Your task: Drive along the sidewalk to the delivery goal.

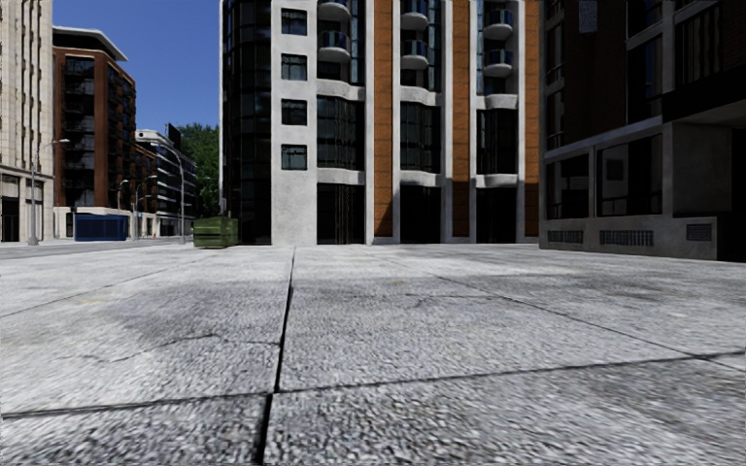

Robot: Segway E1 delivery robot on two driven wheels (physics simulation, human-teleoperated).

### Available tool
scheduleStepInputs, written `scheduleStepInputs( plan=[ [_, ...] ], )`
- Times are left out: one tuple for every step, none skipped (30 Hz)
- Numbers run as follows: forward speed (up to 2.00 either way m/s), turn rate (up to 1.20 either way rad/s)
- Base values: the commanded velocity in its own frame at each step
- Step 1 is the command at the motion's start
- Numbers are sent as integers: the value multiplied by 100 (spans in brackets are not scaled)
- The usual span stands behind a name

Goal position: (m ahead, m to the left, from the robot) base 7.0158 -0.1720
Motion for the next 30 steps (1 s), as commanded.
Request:
scheduleStepInputs(
  plan=[
    [200,0],
    [200,0],
    [200,0],
    [200,0],
    [200,0],
    [200,0],
    [200,0],
    [200,0],
    [200,0],
    [200,0],
    [200,0],
    [200,0],
    [200,0],
    [200,0],
    [200,0],
    [200,0],
    [200,0],
    [200,0],
    [200,0],
    [200,0],
    [200,0],
    [200,0],
    [200,0],
    [200,0],
    [200,0],
    [200,0],
    [200,0],
    [200,0],
    [200,0],
    [200,0]
  ],
)
